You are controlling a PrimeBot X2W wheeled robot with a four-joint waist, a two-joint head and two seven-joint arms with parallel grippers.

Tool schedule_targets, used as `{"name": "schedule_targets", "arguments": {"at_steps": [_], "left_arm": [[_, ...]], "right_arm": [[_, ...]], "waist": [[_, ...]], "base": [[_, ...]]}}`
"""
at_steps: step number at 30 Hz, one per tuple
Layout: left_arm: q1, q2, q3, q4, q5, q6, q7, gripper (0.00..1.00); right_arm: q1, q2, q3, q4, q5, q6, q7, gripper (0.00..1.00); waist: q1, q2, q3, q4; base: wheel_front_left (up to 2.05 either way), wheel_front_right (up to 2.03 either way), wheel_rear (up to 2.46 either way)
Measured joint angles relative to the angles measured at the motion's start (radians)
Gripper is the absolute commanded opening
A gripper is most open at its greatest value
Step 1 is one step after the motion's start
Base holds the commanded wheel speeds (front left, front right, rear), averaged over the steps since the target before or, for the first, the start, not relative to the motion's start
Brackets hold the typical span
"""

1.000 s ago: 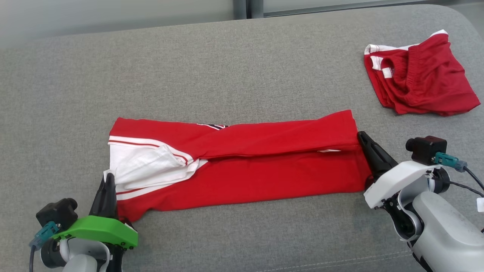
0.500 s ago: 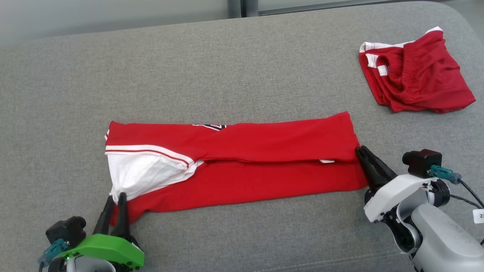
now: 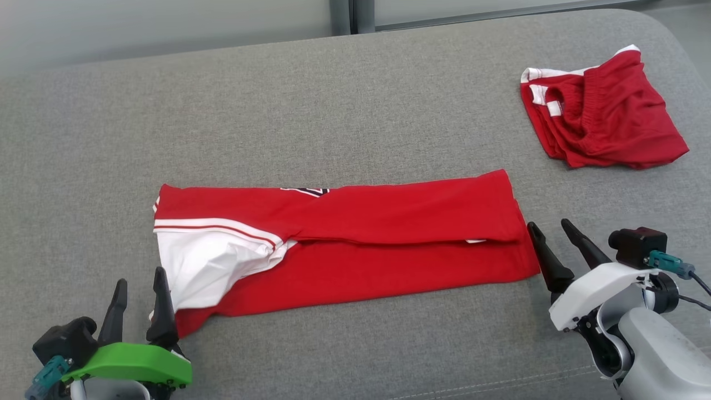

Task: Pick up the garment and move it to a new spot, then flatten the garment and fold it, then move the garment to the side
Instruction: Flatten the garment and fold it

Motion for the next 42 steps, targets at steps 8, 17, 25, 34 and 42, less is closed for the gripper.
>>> {"name": "schedule_targets", "arguments": {"at_steps": [8,17,25,34,42], "left_arm": [[-0.007,0.002,-0.016,-0.122,0.063,0.001,-0.015,1.0],[-0.01,-0.012,-0.035,-0.196,0.076,0.014,-0.016,1.0],[-0.009,-0.023,-0.071,-0.225,0.094,0.02,-0.016,1.0],[-0.005,-0.029,-0.089,-0.234,0.094,0.03,-0.016,1.0],[0.004,-0.03,-0.083,-0.25,0.094,0.04,-0.016,1.0]], "right_arm": [[-0.002,-0.012,-0.011,0.001,0.001,0.0,0.0,1.0],[-0.074,-0.02,0.02,0.01,0.004,0.018,0.075,1.0],[-0.113,-0.002,0.01,0.086,0.08,0.026,0.188,1.0],[-0.146,0.012,0.003,0.166,0.122,0.028,0.271,1.0],[-0.166,0.036,0.008,0.22,0.143,0.036,0.323,1.0]], "waist": [[0.0,0.0,-0.035,-0.012],[0.0,0.0,-0.059,-0.022],[0.0,0.0,-0.052,0.006],[0.0,0.0,-0.042,0.048],[0.0,0.0,-0.04,0.062]], "base": [[0.0,0.0,0.0],[0.0,0.0,0.0],[0.0,0.0,0.0],[0.0,0.0,0.0],[0.0,0.0,0.0]]}}
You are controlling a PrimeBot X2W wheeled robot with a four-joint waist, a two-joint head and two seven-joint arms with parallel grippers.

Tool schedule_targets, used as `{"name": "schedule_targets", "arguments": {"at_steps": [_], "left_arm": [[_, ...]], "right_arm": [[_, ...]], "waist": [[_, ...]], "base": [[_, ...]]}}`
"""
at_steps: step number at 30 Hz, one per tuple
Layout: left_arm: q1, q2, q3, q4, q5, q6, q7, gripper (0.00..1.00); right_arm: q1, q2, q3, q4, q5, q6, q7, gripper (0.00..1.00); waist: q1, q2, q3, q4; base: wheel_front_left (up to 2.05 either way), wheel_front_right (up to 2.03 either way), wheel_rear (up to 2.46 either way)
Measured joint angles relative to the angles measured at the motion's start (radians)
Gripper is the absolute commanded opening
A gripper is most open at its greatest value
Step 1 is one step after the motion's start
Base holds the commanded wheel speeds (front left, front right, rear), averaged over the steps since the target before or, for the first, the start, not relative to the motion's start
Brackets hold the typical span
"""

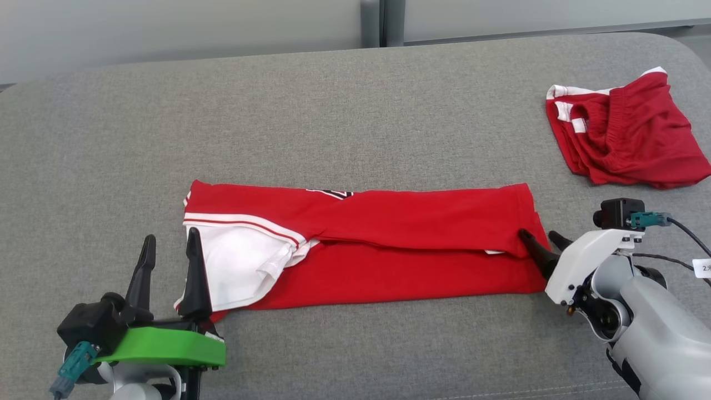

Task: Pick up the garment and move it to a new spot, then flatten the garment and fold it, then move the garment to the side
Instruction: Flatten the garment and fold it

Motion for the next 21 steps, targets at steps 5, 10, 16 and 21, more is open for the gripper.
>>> {"name": "schedule_targets", "arguments": {"at_steps": [5,10,16,21], "left_arm": [[0.002,0.0,-0.003,-0.01,0.0,0.002,0.0,1.0],[0.005,-0.001,-0.003,-0.012,0.001,0.009,0.0,1.0],[0.008,-0.001,0.0,-0.016,0.001,0.01,0.0,1.0],[0.017,-0.001,0.008,-0.017,0.001,0.015,0.0,1.0]], "right_arm": [[-0.005,0.008,-0.007,0.021,0.033,0.003,0.026,0.85],[-0.03,0.014,-0.005,0.029,0.039,0.01,0.029,0.0],[-0.046,0.018,-0.003,0.039,0.04,0.018,0.029,0.0],[-0.06,0.008,-0.007,0.044,0.044,0.018,0.024,0.0]], "waist": [[0.0,0.0,0.003,0.002],[0.0,0.0,0.008,0.004],[0.0,0.0,0.01,0.005],[0.0,-0.0001,0.01,0.002]], "base": [[0.0,0.0,0.0],[0.0,0.0,0.0],[0.0,0.0,0.0],[0.0,0.0,0.0]]}}
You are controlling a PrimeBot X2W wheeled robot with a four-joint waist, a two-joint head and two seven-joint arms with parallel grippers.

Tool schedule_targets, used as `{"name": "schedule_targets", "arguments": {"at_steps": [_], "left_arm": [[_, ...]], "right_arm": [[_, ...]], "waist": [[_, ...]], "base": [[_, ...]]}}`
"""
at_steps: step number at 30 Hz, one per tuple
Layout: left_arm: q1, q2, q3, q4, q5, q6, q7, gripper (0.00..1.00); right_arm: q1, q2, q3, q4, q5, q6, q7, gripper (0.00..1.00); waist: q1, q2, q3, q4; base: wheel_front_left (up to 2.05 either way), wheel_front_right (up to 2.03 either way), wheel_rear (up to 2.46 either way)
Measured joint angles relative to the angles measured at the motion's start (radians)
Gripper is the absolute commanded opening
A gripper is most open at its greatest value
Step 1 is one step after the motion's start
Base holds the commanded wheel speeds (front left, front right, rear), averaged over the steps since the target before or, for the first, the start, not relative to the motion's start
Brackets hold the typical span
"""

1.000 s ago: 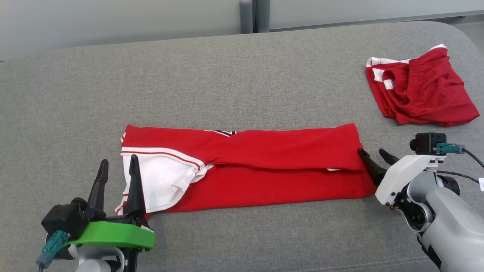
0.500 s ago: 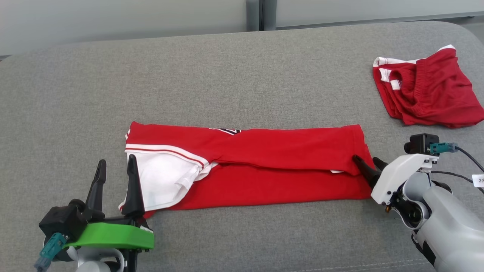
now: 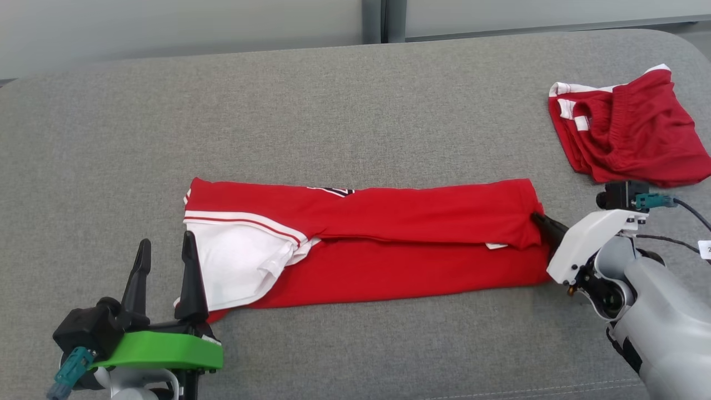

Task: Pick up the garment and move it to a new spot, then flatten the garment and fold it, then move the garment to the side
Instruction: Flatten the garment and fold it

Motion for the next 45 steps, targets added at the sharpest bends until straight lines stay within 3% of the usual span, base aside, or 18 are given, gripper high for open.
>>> {"name": "schedule_targets", "arguments": {"at_steps": [13,29,36,45], "left_arm": [[0.01,0.0,0.015,-0.012,0.0,0.007,0.0,1.0],[0.023,0.0,0.015,-0.026,0.0,0.008,0.0,1.0],[0.023,0.0,0.008,-0.028,0.003,0.01,0.001,1.0],[0.023,0.0,0.004,-0.027,0.007,0.01,0.002,1.0]], "right_arm": [[-0.025,-0.056,-0.015,-0.011,0.005,0.009,-0.035,0.0],[-0.072,-0.201,-0.037,-0.079,0.002,0.009,-0.062,0.0],[-0.106,-0.22,-0.015,-0.17,-0.006,0.009,-0.062,0.0],[-0.108,-0.195,0.085,-0.297,-0.03,0.009,-0.041,0.0]], "waist": [[0.0,0.0,0.0,-0.031],[0.0,0.0,-0.013,-0.096],[0.0,0.0,-0.017,-0.114],[0.0,0.0,-0.026,-0.116]], "base": [[0.0,0.0,0.0],[0.0,0.0,0.0],[0.0,0.0,0.0],[0.0,0.0,0.0]]}}
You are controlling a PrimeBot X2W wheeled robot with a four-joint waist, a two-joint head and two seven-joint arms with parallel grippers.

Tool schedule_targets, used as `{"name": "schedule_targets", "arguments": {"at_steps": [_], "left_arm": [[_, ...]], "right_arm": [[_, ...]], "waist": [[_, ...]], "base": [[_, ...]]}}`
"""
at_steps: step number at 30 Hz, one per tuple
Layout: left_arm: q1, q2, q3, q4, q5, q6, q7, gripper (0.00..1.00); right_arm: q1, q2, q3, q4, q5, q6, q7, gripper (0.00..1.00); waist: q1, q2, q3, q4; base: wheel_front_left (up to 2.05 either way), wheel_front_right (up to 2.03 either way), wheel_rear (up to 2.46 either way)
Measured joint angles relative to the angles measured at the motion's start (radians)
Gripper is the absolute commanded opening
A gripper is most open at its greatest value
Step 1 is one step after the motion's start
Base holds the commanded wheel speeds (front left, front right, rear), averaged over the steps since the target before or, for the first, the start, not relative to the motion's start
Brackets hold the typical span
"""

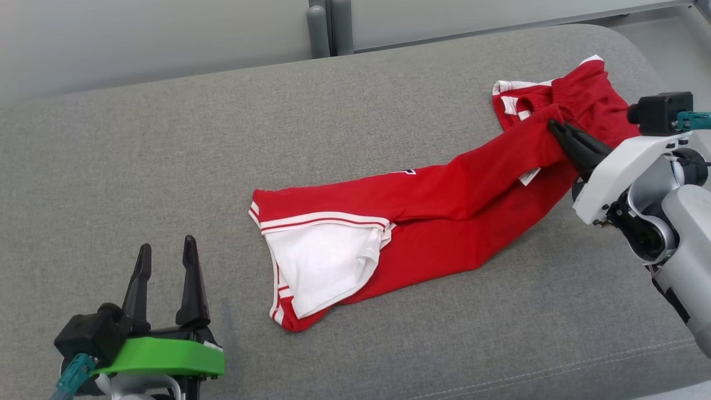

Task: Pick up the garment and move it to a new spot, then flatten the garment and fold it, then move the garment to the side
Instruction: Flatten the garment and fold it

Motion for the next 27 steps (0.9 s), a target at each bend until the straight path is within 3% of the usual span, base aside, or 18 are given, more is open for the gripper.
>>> {"name": "schedule_targets", "arguments": {"at_steps": [6,14,27], "left_arm": [[0.0,0.0,-0.014,0.002,0.0,0.0,0.001,1.0],[0.0,-0.001,-0.033,0.004,-0.002,0.0,0.001,1.0],[-0.002,-0.004,-0.111,0.029,-0.019,-0.009,0.001,1.0]], "right_arm": [[-0.022,0.015,0.065,-0.079,-0.035,0.0,0.026,0.0],[-0.068,0.11,0.197,-0.156,-0.079,0.0,0.103,0.0],[-0.078,0.212,0.27,-0.059,-0.086,-0.011,0.195,0.0]], "waist": [[0.0,0.0,-0.011,0.015],[0.0,0.0,-0.029,0.049],[0.0,0.0,-0.056,0.157]], "base": [[0.0,0.0,0.0],[0.0,0.0,0.0],[0.0,0.0,0.0]]}}
